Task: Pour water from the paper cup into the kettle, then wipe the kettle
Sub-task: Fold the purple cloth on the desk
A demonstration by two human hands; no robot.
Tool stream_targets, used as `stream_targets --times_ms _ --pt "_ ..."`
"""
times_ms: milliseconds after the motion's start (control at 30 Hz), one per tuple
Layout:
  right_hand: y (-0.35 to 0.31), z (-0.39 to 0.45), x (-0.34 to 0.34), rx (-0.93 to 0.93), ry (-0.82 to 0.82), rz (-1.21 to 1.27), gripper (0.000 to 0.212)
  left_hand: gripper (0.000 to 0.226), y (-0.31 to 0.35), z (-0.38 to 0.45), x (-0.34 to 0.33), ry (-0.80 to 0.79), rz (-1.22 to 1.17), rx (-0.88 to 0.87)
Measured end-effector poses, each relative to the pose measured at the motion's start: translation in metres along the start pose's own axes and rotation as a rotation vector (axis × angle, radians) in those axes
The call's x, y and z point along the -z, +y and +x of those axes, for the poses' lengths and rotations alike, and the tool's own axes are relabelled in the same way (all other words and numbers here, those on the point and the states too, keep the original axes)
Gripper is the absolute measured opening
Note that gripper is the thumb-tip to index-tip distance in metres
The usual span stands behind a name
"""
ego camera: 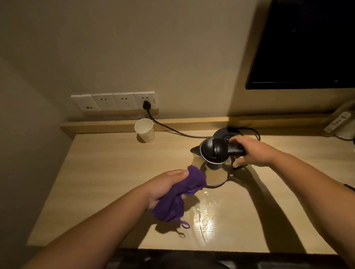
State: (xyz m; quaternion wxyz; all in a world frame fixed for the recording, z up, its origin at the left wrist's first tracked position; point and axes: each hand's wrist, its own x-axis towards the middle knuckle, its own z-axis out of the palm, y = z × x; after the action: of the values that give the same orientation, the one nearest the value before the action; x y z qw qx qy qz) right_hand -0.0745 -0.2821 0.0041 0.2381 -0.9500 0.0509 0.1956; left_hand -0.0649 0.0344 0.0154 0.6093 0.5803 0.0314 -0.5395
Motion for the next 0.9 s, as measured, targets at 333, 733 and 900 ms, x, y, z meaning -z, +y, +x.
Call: stream_targets --times_ms 333,733,900 --pt "-0.196 -0.055 -0.042 0.396 -0.090 -0.128 0.080 0.044 -0.024 -0.046 0.078 -0.189 -0.124 0.116" --pt "-0.335 -0.033 -0.116 0.127 -0.222 0.050 0.017 0.041 -0.026 -0.143 0.208 -0.246 0.603 -0.063" --pt "-0.346 -0.041 -0.123 0.068 -0.223 0.174 0.010 0.018 -0.013 -0.158 0.237 -0.118 1.222 -0.315"
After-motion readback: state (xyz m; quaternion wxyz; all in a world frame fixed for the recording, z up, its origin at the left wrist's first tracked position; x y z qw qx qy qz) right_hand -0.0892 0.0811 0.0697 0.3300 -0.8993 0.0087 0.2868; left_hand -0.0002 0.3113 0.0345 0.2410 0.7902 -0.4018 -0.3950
